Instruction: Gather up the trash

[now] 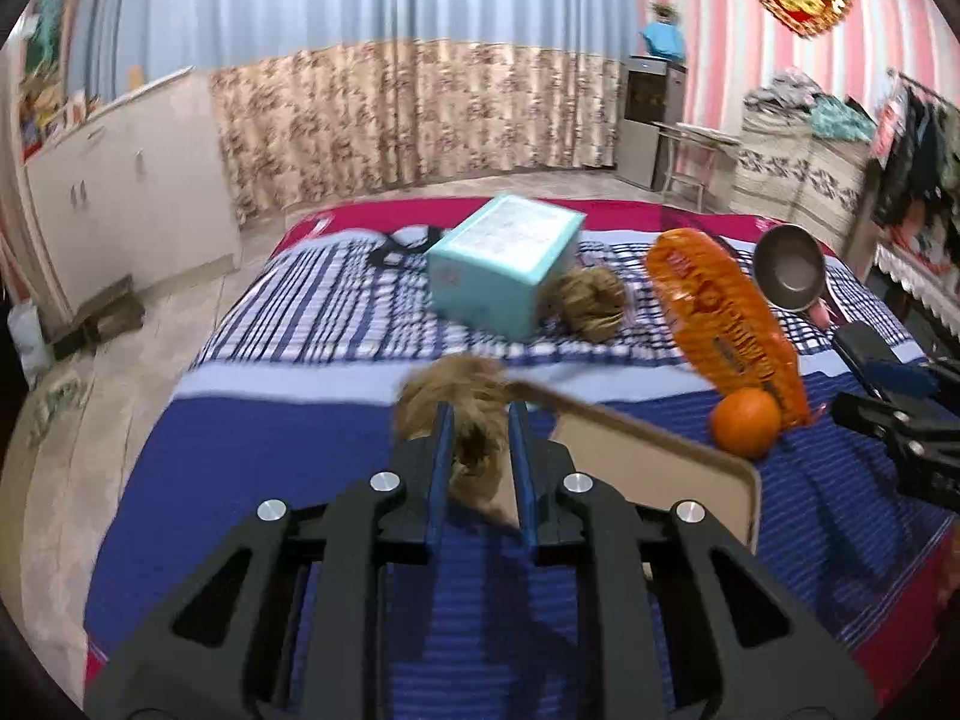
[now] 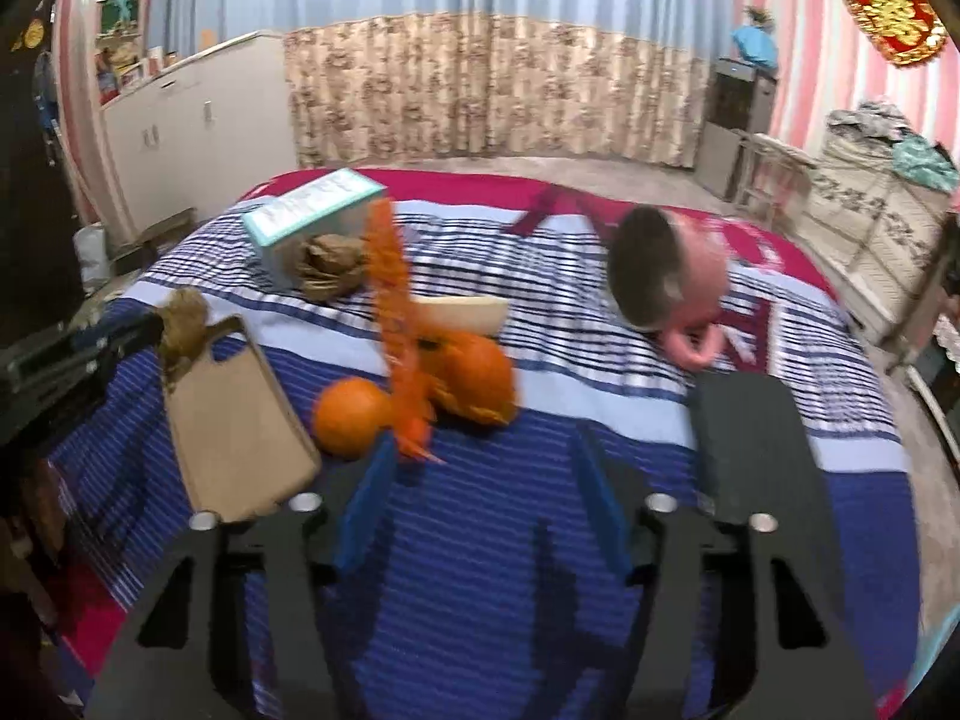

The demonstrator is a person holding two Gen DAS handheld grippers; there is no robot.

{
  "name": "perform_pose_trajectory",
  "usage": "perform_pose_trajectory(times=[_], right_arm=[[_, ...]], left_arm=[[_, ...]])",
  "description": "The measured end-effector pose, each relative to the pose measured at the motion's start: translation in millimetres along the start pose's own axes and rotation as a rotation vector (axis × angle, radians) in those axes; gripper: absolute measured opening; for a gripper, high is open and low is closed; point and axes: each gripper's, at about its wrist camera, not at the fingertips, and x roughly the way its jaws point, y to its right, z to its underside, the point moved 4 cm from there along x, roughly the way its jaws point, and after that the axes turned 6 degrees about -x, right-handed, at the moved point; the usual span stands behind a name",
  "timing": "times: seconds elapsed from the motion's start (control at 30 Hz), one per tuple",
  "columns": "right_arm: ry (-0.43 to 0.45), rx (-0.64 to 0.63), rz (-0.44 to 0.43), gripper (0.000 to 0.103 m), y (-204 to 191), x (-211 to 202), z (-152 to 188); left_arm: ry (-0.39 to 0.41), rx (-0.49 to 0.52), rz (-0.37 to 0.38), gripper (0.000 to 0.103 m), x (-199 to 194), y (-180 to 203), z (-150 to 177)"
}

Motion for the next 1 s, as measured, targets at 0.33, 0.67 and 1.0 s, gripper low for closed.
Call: perform_pose_trajectory(times=[0.33,0.67,1.0], right_arm=[[0.013,-0.013,-0.048,0.007,-18,18,-7],[0.093,0.030,0.039,0.004,20,-58,4],[0.116,0.178,0.186,0.004,80,-142,58]], left_arm=[[-0.073,-0.008,0.044,0.034,8,-3,10],[-0.097,-0.001,0.049,0.075,12,-3,8],[-0.155,0.059,0.058,0.034,38,27,2]])
